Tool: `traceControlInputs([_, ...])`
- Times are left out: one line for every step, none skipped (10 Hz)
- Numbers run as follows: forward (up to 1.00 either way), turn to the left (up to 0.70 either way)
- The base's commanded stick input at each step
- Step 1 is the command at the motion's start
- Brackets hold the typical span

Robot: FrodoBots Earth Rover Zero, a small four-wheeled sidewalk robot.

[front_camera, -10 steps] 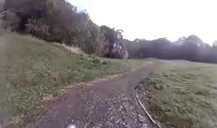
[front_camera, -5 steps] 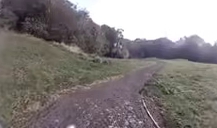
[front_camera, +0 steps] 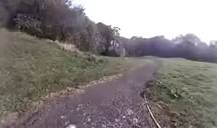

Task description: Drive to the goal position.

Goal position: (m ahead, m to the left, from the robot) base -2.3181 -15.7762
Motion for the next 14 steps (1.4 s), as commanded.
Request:
traceControlInputs([0.70, -0.35])
traceControlInputs([0.70, -0.35])
traceControlInputs([0.70, -0.35])
traceControlInputs([0.70, -0.35])
traceControlInputs([0.70, -0.35])
traceControlInputs([0.70, -0.35])
traceControlInputs([0.70, -0.35])
traceControlInputs([0.70, -0.35])
traceControlInputs([0.70, -0.28])
traceControlInputs([0.70, -0.03])
traceControlInputs([0.70, 0.00])
traceControlInputs([0.70, 0.00])
traceControlInputs([0.70, 0.00])
traceControlInputs([0.70, 0.00])
